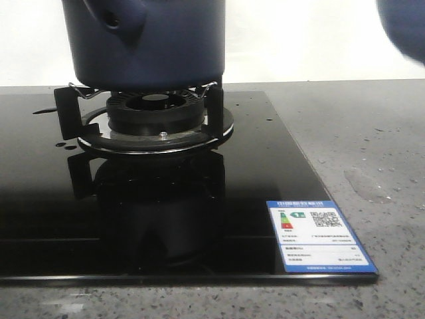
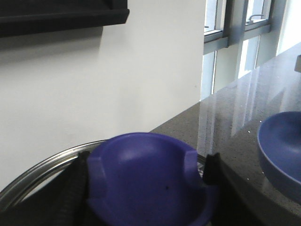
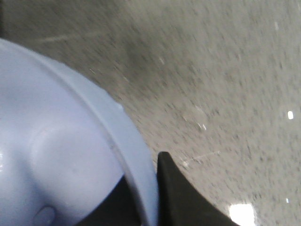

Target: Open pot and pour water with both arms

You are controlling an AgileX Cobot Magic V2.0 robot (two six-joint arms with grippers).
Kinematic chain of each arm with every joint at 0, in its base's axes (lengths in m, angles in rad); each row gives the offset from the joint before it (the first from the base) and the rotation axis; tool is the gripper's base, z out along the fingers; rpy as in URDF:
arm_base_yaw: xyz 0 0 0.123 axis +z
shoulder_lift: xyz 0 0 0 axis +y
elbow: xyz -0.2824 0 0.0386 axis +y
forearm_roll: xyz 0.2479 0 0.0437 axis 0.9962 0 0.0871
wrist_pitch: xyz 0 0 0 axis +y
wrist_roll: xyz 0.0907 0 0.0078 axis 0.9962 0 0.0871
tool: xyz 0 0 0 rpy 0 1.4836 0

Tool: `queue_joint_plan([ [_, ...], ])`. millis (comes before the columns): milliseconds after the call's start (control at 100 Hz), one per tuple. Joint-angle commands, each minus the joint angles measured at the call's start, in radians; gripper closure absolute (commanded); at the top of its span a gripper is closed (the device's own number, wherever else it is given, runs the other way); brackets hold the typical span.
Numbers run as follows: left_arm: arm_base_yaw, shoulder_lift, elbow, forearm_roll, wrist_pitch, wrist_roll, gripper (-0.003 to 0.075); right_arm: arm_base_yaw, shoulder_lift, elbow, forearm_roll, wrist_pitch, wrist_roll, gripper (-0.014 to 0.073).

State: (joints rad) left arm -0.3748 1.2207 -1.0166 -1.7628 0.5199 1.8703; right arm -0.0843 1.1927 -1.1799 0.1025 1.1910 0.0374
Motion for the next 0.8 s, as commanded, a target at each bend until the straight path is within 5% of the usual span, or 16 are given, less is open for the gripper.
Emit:
queue_joint_plan([
  [0,-0.008,0.012,-0.062,-0.097,0.087,0.015,0.0479,-0.035,-0.037,0.064,0.021,-0.089,-0.027,0.0657],
  [260,-0.008,0.073,-0.098,-0.097,0.100,0.015,0.0478,-0.037,-0.037,0.201,0.067,-0.194,-0.027,0.0657],
  [790,0.045,0.157,-0.098,-0.097,0.096,0.040,0.0479,-0.037,-0.035,0.214,0.066,-0.210,-0.027,0.0646],
])
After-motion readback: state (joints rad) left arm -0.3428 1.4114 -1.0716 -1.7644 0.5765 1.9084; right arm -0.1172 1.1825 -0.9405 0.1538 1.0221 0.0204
